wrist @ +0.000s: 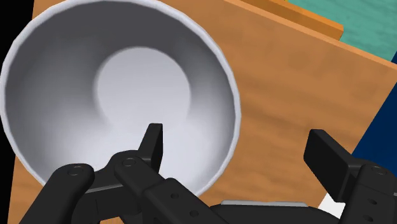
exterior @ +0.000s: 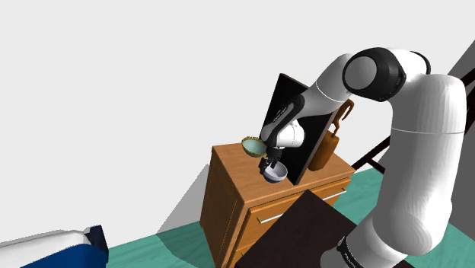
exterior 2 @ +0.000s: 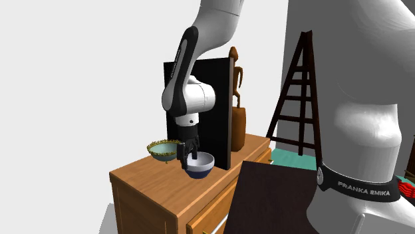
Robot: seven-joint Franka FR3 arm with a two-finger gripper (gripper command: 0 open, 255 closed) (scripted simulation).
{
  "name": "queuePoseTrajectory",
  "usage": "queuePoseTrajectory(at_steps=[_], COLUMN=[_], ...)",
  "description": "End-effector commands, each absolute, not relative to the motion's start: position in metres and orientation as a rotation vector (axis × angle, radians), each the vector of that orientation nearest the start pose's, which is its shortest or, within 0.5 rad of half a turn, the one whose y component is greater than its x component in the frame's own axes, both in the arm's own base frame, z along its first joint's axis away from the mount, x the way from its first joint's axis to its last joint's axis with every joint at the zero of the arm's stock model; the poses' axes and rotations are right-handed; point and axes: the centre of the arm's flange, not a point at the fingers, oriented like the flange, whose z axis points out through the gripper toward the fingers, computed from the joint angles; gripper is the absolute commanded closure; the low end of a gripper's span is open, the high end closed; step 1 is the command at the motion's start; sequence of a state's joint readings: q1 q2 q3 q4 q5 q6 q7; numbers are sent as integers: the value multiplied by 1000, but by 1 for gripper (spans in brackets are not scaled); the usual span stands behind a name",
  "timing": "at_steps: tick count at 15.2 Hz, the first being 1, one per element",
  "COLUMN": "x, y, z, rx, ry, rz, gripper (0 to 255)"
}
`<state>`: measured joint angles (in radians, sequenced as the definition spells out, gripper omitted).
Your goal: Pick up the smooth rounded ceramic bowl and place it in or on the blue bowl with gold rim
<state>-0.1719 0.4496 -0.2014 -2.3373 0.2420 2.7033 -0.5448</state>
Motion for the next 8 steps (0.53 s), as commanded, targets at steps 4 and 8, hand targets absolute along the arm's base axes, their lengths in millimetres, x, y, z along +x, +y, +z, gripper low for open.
queuePoseTrajectory(at_steps=[4,8], x=[462,462], y=[-197,-197], z=[141,141], rx=[-3105,-3105], ry=[54,54], rz=[86,86], gripper=[255,255])
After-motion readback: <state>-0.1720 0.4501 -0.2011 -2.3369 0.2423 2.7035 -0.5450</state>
